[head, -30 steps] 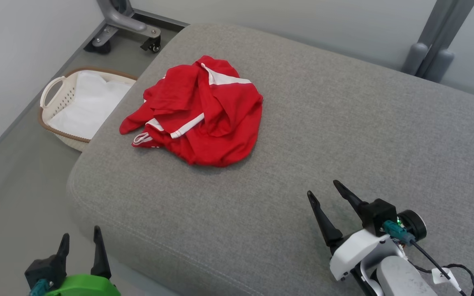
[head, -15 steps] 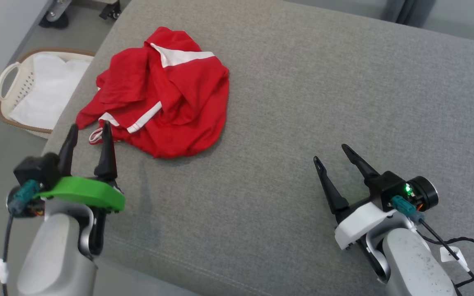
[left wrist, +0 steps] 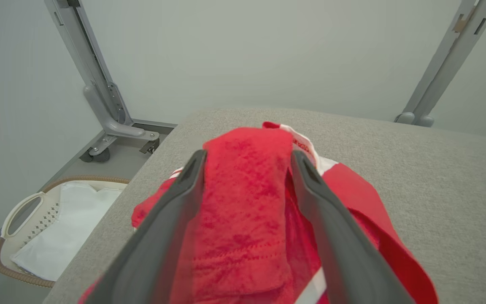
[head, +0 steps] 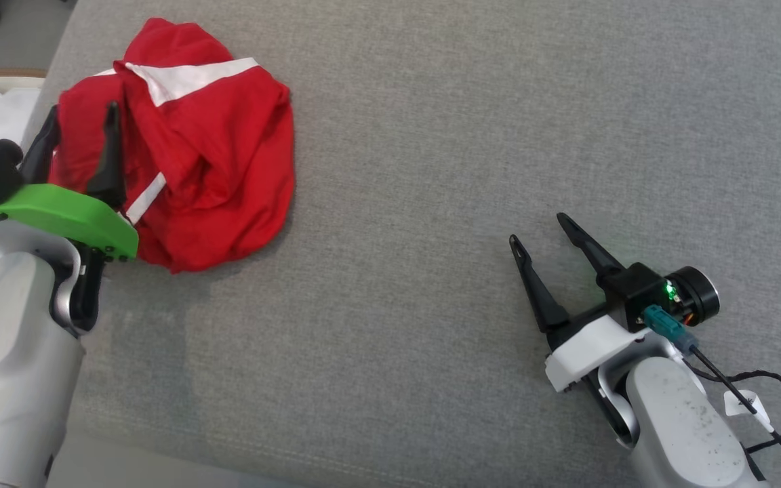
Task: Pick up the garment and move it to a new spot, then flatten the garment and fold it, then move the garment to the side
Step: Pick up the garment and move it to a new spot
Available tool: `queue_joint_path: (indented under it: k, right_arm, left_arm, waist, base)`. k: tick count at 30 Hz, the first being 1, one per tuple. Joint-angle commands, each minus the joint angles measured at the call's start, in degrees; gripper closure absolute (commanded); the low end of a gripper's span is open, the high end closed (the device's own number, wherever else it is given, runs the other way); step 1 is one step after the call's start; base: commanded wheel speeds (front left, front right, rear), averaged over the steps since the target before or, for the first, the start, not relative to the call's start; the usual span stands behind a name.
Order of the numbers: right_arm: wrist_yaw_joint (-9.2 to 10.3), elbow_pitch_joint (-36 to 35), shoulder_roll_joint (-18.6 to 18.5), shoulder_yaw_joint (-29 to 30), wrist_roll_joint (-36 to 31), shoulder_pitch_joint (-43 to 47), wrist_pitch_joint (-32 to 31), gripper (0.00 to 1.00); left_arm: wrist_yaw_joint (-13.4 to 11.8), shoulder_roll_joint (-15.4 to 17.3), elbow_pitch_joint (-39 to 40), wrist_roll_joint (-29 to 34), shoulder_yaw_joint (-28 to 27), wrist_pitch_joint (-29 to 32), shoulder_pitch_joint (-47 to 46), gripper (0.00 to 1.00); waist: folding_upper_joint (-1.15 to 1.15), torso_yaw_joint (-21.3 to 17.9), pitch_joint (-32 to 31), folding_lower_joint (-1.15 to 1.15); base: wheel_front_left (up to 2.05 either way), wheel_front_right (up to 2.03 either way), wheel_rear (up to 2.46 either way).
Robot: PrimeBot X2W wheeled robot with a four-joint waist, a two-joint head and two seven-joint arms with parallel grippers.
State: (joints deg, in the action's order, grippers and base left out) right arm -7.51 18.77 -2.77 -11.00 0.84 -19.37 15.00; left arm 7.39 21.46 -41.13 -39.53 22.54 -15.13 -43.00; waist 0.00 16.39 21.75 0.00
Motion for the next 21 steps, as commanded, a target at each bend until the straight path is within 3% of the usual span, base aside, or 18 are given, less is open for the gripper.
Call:
queue_joint_path:
  k: [1, 7, 8, 9, 14, 21]
  right_arm:
    - [0.04, -0.35, -0.26, -0.21, -0.05, -0.74, 0.27, 0.0]
    - [0.04, -1.08, -0.25, -0.67, 0.81, -1.07, 0.27, 0.0]
    - [0.04, -1.2, -0.25, -0.66, 0.97, -0.92, 0.27, 0.0]
    - [0.04, -1.25, -0.24, -0.74, 1.15, -0.73, 0.27, 0.0]
    - [0.04, -1.26, -0.25, 0.14, 1.66, 0.38, 0.27, 0.0]
    - [0.04, -1.1, -0.24, 1.31, 2.96, 3.28, 0.27, 0.0]
  left_arm:
    - [0.18, 0.81, -1.81, -1.87, 1.24, 0.65, -1.48, 0.0]
    - [0.16, 1.41, -10.3, -7.98, 6.0, 2.81, -3.09, 0.0]
    - [0.16, 1.36, -11.05, -8.33, 6.65, 2.71, -3.09, 0.45]
    - [0.16, 1.28, -12.0, -8.85, 7.14, 2.34, -3.05, 1.0]
    - [0.16, 1.74, -12.98, -8.0, 7.28, 0.06, -4.42, 1.0]
    - [0.14, -0.97, 1.36, 0.63, -2.11, -0.07, -2.89, 1.0]
  waist:
    - [0.0, -2.55, 2.28, 0.0]
    - [0.0, -4.8, 2.81, 0.0]
    - [0.0, -5.0, 2.72, 0.0]
    - [0.0, -5.24, 2.5, 0.0]
    - [0.0, -5.51, 0.68, 0.0]
    - [0.0, -6.18, -4.43, 0.0]
  base:
    - [0.0, 0.0, 0.0]
    - [0.0, 0.0, 0.0]
    - [0.0, 0.0, 0.0]
    - [0.0, 0.0, 0.0]
    - [0.0, 0.0, 0.0]
    - [0.0, 0.0, 0.0]
